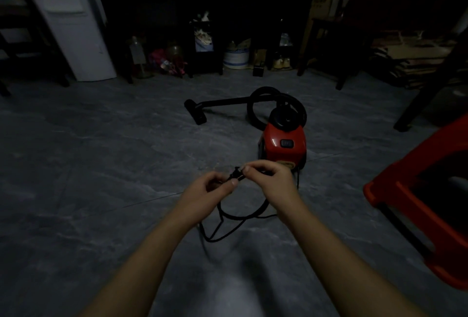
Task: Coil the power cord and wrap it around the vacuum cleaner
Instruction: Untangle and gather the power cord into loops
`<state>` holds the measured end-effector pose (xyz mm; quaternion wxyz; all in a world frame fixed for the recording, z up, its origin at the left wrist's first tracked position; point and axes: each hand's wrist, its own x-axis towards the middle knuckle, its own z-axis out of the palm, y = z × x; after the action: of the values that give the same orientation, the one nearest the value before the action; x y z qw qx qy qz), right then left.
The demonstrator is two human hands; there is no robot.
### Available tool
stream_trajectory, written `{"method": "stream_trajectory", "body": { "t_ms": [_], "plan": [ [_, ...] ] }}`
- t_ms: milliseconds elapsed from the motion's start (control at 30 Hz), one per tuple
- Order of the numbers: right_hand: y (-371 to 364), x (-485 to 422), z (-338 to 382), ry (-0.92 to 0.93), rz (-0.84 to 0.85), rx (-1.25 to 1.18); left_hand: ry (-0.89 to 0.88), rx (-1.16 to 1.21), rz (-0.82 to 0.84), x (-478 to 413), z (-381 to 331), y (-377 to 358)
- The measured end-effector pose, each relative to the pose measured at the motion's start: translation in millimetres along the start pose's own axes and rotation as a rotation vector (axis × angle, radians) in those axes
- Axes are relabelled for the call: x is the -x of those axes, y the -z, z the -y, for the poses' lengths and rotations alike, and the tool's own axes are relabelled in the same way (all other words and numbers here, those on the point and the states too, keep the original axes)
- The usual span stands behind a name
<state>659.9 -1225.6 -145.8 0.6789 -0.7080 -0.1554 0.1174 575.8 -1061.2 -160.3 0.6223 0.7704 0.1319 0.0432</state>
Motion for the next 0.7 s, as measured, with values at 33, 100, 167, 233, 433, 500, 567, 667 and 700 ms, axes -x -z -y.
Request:
{"method": "stream_trajectory", "body": {
  "t_ms": [33,100,167,233,433,500,567,667,700],
  "plan": [
    [2,-1,1,-0.016,-0.021,-0.023,0.004,-0.018,0.003,0,1,0],
    [5,-2,3,-0.032,-0.051,-0.055,0.001,-0.038,0.007,0,2,-1],
    [5,-1,7,-0.046,-0.063,-0.071,-0.022,-0.047,0.007,-1,3,-1],
    [6,-1,8,-0.056,-0.073,-0.074,-0.052,-0.065,-0.026,-1,2,1],
    [11,-4,6,-0.14,-0.147,-0.101,-0.127,0.041,-0.09,3,-10,0],
    [11,-4,4,-0.153,-0.171,-0.12,-0.145,0.041,-0.102,4,-13,-3],
    [11,-5,2,-0.153,-0.181,-0.119,-0.165,0.009,-0.117,4,-13,-5],
    [12,-6,-4,-0.124,-0.163,-0.045,-0.197,-0.106,-0.129,4,-11,-2],
    [12,-6,-6,-0.105,-0.149,-0.007,-0.204,-0.155,-0.135,4,-9,1]
  ]
}}
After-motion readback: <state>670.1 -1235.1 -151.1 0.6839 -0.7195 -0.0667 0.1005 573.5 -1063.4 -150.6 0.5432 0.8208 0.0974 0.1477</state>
